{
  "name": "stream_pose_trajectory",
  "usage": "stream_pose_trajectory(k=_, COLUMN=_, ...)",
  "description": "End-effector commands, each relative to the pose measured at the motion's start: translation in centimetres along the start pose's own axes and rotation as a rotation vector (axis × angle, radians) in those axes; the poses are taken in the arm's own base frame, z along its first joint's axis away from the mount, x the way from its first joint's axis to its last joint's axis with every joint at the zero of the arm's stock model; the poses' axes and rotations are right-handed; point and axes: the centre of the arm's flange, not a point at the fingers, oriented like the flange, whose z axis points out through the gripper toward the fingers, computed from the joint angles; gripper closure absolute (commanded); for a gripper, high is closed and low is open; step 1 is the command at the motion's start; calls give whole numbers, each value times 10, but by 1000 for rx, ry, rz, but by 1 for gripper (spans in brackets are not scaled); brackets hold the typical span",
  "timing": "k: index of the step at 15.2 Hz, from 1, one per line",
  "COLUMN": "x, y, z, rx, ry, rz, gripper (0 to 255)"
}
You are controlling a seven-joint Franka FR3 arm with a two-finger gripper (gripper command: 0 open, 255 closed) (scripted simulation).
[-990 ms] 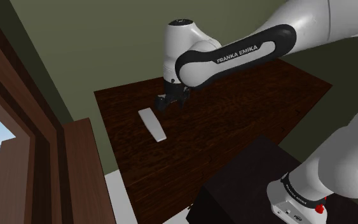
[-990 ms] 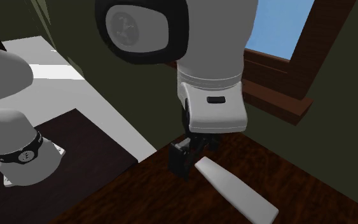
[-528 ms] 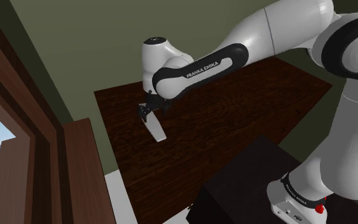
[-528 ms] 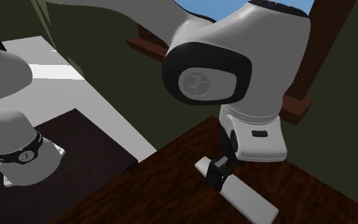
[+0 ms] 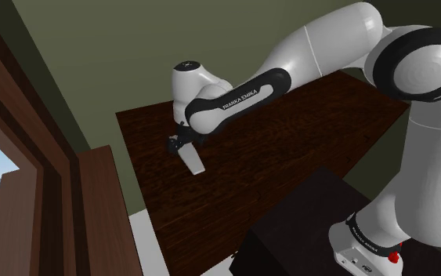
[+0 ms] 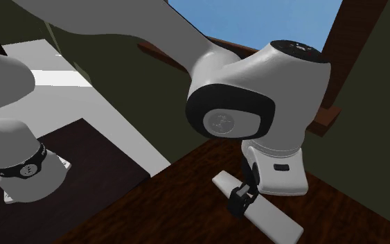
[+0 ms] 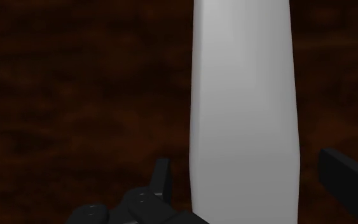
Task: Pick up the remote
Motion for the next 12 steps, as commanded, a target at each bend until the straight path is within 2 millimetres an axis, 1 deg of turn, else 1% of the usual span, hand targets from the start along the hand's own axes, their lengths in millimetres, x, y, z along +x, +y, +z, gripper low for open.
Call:
stream_pose_trajectory(k=1, x=0, y=-1, z=4, rx=0, ry=1, rz=0, gripper=0)
stream_pose_trajectory(k=2, x=0, y=-1, z=4, rx=0, ry=1, rz=0, gripper=0)
stream_pose_trajectory(k=3, x=0, y=-1, z=4, rx=0, ry=1, rz=0, gripper=255)
stream_pose_trajectory(k=12, x=0, y=-1, z=4, rx=0, ry=1, rz=0, gripper=255)
